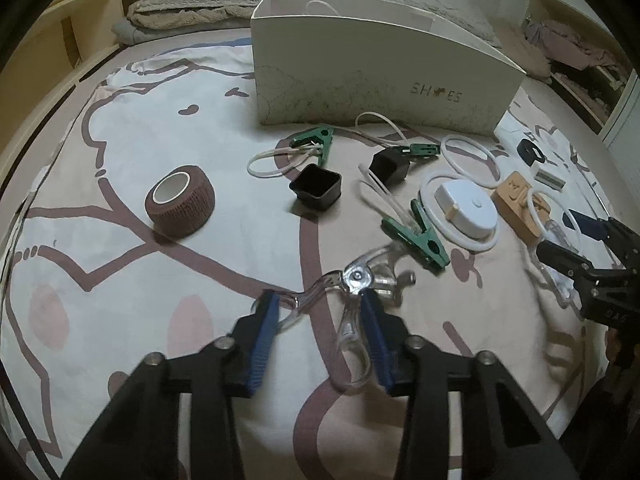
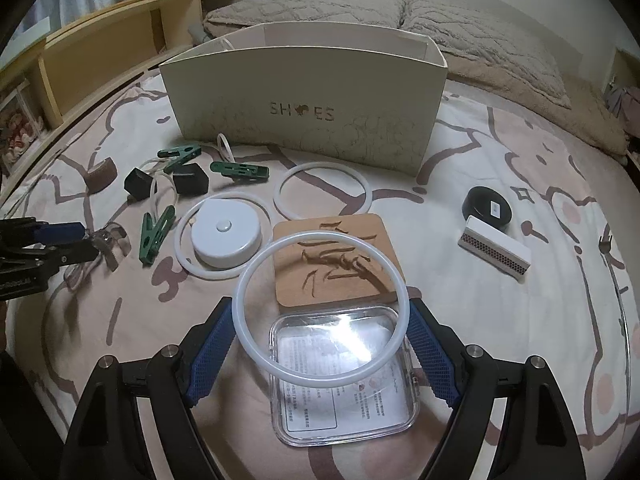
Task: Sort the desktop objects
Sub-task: 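Close the left tool tighter on the clear scissors while the right tool holds the case, then carry the scissors with the left tool while the right tool carries the case over the shoe box, then open the right tool to drop the case and ring while the left tool releases the scissors, then withdraw both tools from the shoe box back toward the remaining items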
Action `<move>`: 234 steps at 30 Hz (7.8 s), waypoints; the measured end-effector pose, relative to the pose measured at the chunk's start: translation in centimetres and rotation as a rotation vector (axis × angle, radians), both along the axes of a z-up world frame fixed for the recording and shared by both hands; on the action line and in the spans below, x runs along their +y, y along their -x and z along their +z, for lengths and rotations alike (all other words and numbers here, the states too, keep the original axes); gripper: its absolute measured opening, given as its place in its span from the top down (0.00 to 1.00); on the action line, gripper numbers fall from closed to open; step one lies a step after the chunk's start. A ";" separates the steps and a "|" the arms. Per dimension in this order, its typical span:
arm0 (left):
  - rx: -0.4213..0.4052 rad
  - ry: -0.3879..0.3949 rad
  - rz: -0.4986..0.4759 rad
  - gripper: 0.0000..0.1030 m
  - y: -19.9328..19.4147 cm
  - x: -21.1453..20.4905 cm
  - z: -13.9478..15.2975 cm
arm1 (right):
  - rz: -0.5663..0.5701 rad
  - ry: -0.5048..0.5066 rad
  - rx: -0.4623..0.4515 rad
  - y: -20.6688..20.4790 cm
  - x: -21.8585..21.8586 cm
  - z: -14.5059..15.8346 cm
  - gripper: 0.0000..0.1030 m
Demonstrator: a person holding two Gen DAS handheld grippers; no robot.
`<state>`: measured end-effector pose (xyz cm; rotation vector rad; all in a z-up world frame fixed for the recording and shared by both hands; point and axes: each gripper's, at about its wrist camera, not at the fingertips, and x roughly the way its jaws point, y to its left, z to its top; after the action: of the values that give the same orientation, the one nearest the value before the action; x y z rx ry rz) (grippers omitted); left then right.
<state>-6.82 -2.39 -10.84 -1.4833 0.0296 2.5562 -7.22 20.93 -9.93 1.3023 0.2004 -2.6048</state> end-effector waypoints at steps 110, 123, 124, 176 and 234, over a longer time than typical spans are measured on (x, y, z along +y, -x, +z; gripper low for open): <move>0.040 0.016 -0.103 0.73 -0.3 1.7 0.7 | -0.074 0.119 0.087 -0.9 2.2 2.6 0.18; 0.097 -0.019 -0.095 0.73 0.0 1.5 3.0 | -0.099 0.191 0.119 -0.8 2.1 4.7 0.18; 0.103 -0.019 -0.095 0.73 0.1 1.5 3.2 | -0.099 0.189 0.126 -0.8 2.0 4.9 0.18; 0.335 0.005 0.016 0.73 22.8 4.9 12.3 | 0.007 -0.001 0.087 22.5 -0.9 9.0 0.18; 0.375 0.103 0.096 0.11 19.9 4.2 13.1 | -0.151 0.099 0.186 17.4 1.5 11.7 0.00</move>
<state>-26.75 1.81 2.27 -1.0357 0.1466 2.9145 -24.59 22.42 1.74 1.0813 0.0030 -2.8237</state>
